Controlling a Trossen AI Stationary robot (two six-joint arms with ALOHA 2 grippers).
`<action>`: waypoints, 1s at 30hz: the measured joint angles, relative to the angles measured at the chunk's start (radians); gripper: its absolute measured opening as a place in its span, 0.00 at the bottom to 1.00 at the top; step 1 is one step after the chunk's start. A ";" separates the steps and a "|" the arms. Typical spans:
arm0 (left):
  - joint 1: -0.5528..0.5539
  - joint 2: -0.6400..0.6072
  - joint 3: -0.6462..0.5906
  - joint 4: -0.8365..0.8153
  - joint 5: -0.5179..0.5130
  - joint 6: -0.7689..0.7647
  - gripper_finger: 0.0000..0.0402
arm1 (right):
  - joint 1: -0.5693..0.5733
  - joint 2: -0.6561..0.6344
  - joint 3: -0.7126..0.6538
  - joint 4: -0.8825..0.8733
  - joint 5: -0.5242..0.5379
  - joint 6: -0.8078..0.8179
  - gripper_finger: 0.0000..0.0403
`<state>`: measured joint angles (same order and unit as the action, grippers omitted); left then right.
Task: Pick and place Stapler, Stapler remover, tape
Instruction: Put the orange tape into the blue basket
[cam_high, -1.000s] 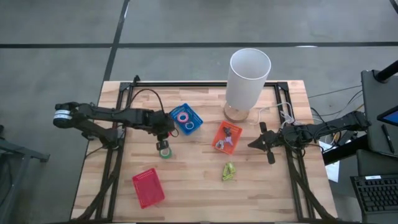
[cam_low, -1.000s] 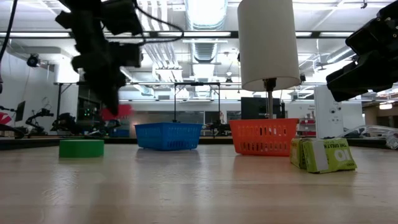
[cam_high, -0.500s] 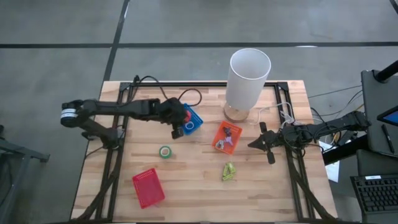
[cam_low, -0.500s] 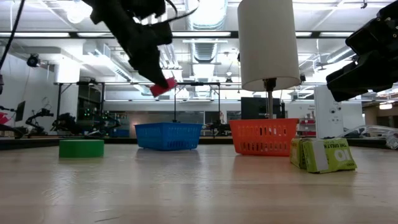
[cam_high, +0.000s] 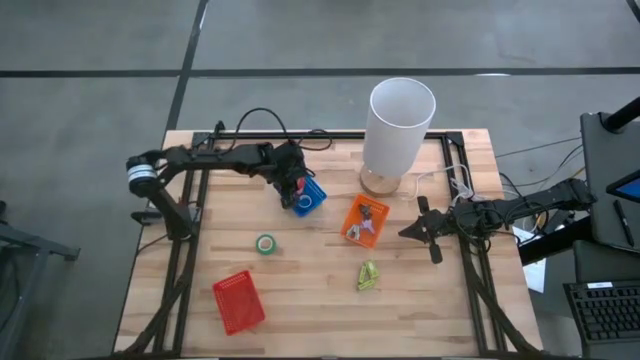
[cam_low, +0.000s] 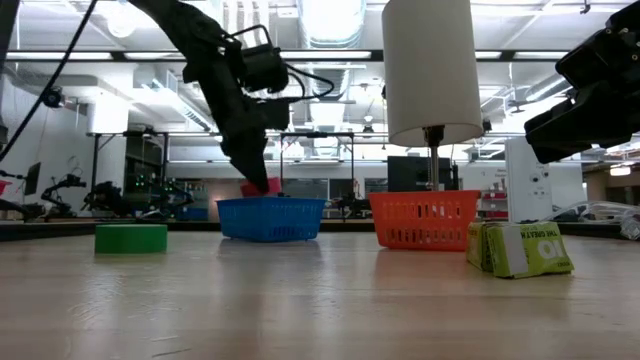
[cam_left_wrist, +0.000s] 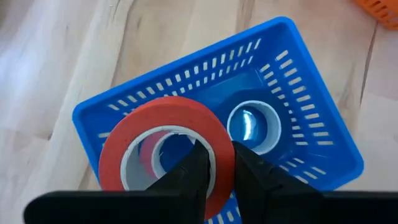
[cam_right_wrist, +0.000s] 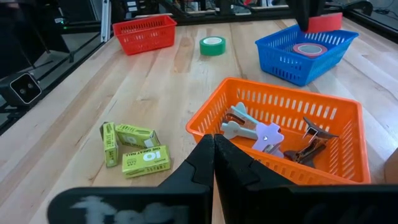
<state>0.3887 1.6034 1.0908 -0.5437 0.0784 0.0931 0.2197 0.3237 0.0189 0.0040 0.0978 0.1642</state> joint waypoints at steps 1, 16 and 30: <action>0.005 0.007 0.000 0.003 0.011 0.004 0.15 | 0.000 0.000 0.000 0.000 0.000 0.000 0.02; 0.011 0.081 -0.001 -0.010 0.004 0.014 0.15 | 0.000 0.000 0.000 0.000 0.000 0.000 0.02; 0.010 0.081 -0.002 -0.006 -0.020 0.006 0.33 | 0.000 0.000 0.000 0.000 0.000 0.000 0.02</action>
<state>0.3985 1.6844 1.0885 -0.5499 0.0586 0.0994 0.2195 0.3237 0.0189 0.0040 0.0978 0.1642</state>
